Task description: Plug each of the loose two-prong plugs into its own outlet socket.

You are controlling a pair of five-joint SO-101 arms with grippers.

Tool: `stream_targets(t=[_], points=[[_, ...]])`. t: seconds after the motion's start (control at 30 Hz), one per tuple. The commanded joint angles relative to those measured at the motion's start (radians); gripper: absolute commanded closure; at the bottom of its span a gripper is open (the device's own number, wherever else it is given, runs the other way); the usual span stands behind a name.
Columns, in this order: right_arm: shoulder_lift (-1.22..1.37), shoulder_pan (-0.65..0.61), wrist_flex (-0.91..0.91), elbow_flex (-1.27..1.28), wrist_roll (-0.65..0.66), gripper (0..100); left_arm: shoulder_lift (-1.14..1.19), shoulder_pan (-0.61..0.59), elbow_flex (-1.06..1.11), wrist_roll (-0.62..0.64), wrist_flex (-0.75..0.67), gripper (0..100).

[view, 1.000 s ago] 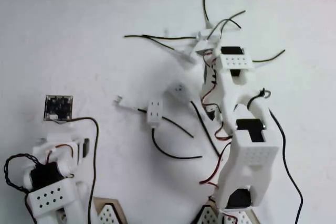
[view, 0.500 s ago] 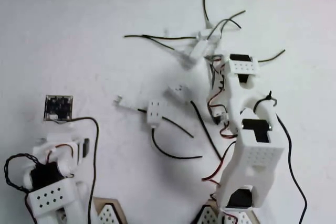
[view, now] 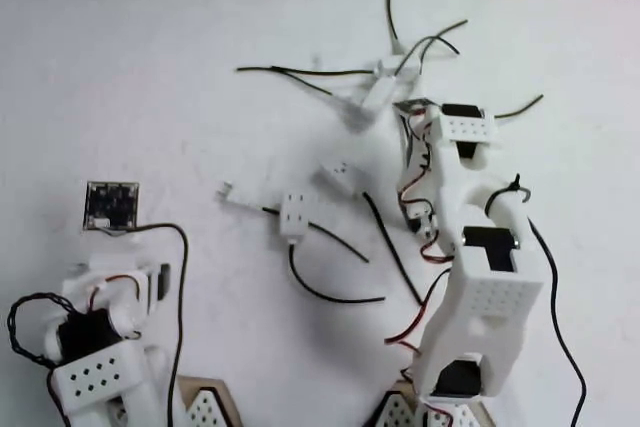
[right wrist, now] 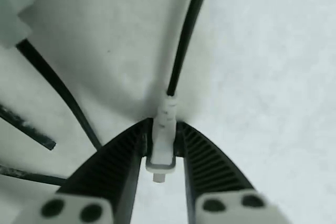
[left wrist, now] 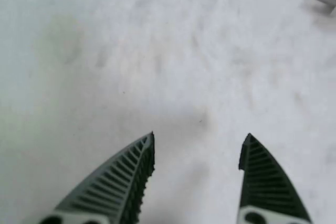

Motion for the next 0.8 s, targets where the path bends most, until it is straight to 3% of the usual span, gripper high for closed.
stream_targets(t=[0.0, 0.2, 0.77], points=[[-0.019, 0.002, -0.007, -0.008, 0.009, 97.0, -0.013, 0.012, -0.003, 0.005, -0.020, 74], [-0.018, 0.004, 0.071, -0.038, 0.006, 89.2, -0.013, 0.012, -0.003, 0.005, -0.020, 74], [-0.021, 0.002, 0.111, -0.089, 0.020, 98.1, -0.013, 0.012, -0.003, 0.005, -0.020, 74]])
